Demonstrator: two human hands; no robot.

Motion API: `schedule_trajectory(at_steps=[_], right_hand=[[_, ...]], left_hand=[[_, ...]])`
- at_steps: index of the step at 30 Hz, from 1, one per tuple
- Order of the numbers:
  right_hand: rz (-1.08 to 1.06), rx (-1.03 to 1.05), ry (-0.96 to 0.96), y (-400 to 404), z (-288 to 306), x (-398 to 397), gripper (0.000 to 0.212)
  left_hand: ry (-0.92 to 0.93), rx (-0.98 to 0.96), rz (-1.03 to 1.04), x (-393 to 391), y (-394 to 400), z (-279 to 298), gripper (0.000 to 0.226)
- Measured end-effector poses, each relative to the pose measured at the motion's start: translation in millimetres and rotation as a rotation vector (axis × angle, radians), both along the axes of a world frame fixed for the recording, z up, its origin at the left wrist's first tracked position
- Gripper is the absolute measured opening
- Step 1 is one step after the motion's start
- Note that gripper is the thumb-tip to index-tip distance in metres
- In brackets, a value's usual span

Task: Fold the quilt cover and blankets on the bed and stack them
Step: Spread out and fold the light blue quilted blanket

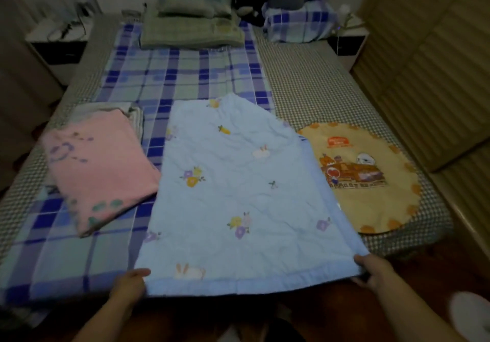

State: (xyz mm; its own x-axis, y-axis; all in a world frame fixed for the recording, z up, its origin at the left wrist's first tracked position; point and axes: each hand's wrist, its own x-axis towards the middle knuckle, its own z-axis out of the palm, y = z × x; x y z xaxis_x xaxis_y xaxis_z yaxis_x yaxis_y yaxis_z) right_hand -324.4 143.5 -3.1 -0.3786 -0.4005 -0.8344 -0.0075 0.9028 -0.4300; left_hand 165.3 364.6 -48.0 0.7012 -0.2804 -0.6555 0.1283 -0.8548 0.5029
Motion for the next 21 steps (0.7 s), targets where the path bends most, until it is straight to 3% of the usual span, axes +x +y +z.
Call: schedule_trajectory(at_steps=[5, 9, 11, 12, 14, 16, 18, 21], right_hand=[[0.172, 0.119, 0.156, -14.0, -21.6, -21.7, 0.02], [0.725, 0.241, 0.492, -41.2, -55.3, -40.3, 0.048], [1.027, 0.239, 0.658, -60.4, -68.6, -45.6, 0.054], [1.063, 0.252, 0.662, -72.8, -69.2, -42.4, 0.05], [1.078, 0.204, 0.642, -102.6, -49.8, -19.9, 0.035], [1.063, 0.137, 0.564, -151.7, -31.8, 1.4, 0.028], [0.849, 0.013, 0.43, -208.5, -21.8, 18.0, 0.03], [0.757, -0.163, 0.246, -299.4, -25.3, 41.3, 0.028]], left_hand=[[-0.073, 0.224, -0.243, 20.6, 19.4, -14.5, 0.039], [-0.093, 0.566, -0.476, 60.6, 26.8, -86.9, 0.056], [-0.118, 0.614, -0.729, 65.9, 7.8, -103.0, 0.059], [-0.085, 0.62, -0.781, 56.4, -12.8, -93.9, 0.058], [-0.026, 0.502, -0.81, 15.2, -73.3, -30.4, 0.045], [-0.057, 0.419, -0.847, -12.0, -137.5, -4.5, 0.038], [-0.074, 0.339, -0.867, -30.1, -205.8, 6.5, 0.033], [-0.093, 0.192, -0.854, -55.7, -307.3, -0.3, 0.027]])
